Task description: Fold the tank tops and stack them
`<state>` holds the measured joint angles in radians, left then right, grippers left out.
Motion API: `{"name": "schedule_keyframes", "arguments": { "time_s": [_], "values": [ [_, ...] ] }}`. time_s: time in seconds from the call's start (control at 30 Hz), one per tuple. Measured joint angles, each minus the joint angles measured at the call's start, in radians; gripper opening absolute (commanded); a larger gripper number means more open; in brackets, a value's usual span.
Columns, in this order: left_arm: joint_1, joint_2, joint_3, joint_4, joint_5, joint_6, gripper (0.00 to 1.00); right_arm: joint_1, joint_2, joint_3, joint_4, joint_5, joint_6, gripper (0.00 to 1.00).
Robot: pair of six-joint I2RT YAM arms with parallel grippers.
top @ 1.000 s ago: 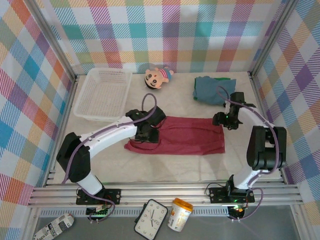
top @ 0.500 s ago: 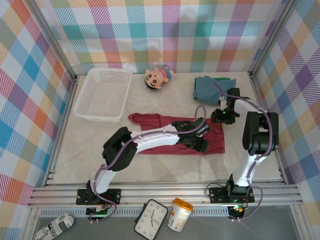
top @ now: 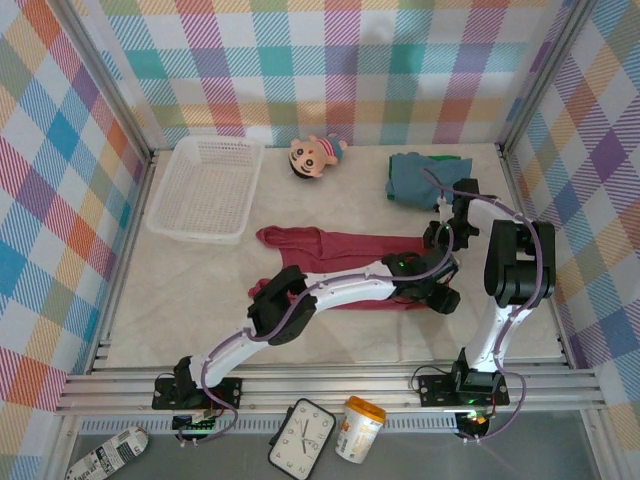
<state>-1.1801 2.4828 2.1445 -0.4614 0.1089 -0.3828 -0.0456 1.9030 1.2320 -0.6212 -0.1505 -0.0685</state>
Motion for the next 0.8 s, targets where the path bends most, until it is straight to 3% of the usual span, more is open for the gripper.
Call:
{"name": "schedule_keyframes", "arguments": {
  "time_s": [0.33, 0.47, 0.53, 0.6, 0.73, 0.8],
  "values": [
    [-0.017, 0.126, 0.178, -0.111, -0.084, 0.011, 0.52, -0.008, 0.0, -0.005, 0.0, -0.021, 0.0, 0.32],
    [-0.021, 0.141, 0.209, -0.155, -0.119, 0.022, 0.34, -0.014, 0.0, -0.012, 0.001, -0.031, 0.001, 0.24],
    [-0.022, 0.159, 0.248, -0.193, -0.129, 0.028, 0.19, -0.017, -0.001, -0.018, 0.002, -0.038, 0.0, 0.15],
    [-0.022, 0.189, 0.312, -0.244, -0.124, 0.032, 0.12, -0.021, -0.008, -0.029, 0.009, -0.047, 0.003, 0.1],
    [-0.023, 0.216, 0.38, -0.306, -0.094, 0.025, 0.0, -0.035, -0.044, -0.07, 0.018, -0.046, 0.017, 0.04],
    [-0.024, 0.216, 0.386, -0.323, -0.082, 0.023, 0.0, -0.04, -0.06, -0.085, 0.015, -0.041, 0.024, 0.03]
  ]
}}
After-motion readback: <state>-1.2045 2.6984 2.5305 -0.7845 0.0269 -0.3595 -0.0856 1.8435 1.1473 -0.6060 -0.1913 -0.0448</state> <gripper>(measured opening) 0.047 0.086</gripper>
